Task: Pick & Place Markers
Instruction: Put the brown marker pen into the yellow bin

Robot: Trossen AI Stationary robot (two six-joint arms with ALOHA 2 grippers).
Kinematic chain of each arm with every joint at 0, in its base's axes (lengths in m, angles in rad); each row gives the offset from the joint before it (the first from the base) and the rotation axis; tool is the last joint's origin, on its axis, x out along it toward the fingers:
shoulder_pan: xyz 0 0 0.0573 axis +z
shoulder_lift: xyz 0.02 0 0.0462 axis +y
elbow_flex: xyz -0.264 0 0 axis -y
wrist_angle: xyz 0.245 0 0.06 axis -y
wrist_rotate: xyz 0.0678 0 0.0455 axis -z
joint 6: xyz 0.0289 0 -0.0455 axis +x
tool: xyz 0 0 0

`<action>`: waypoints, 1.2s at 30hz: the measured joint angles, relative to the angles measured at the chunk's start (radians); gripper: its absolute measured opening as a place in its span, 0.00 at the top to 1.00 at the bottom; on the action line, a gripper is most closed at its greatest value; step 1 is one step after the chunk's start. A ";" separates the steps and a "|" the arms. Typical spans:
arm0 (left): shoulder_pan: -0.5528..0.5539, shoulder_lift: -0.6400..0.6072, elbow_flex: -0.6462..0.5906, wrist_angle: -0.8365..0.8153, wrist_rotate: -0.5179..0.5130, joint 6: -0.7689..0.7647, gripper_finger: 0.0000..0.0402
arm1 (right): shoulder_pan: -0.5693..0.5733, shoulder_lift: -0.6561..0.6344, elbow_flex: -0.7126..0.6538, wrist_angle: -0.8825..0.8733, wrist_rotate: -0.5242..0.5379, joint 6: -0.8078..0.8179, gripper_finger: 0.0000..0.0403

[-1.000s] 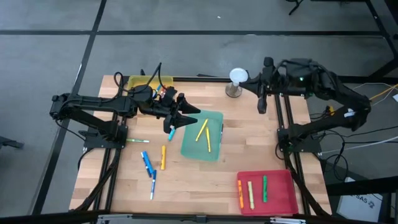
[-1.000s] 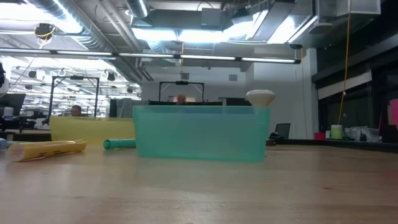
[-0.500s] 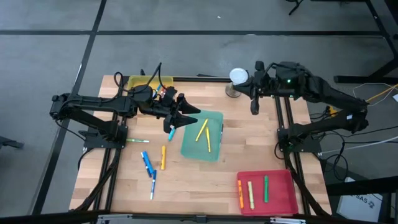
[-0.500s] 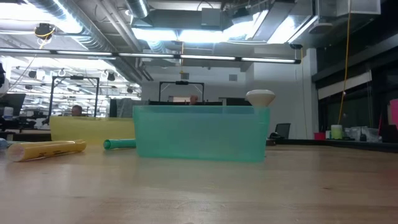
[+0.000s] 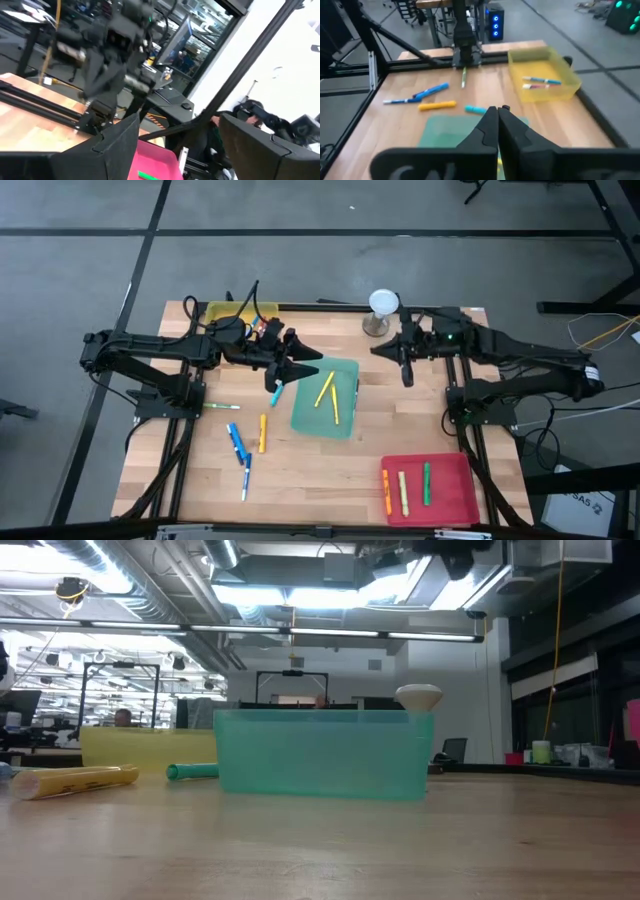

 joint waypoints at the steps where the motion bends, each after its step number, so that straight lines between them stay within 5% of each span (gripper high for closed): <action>1: 0.000 0.000 0.000 0.000 -0.011 0.001 0.34 | 0.000 -0.013 -0.033 0.017 -0.001 0.013 1.00; 13: 0.000 0.000 0.000 -0.023 -0.150 0.004 0.34 | 0.001 -0.050 -0.370 0.259 -0.106 0.062 1.00; 21: 0.003 0.000 0.000 -0.183 -0.270 0.031 0.34 | 0.001 -0.049 -0.487 0.282 -0.133 0.010 1.00; 36: 0.027 0.000 0.000 -0.240 -0.246 0.030 0.34 | 0.001 0.147 -0.571 0.384 -0.065 -0.007 1.00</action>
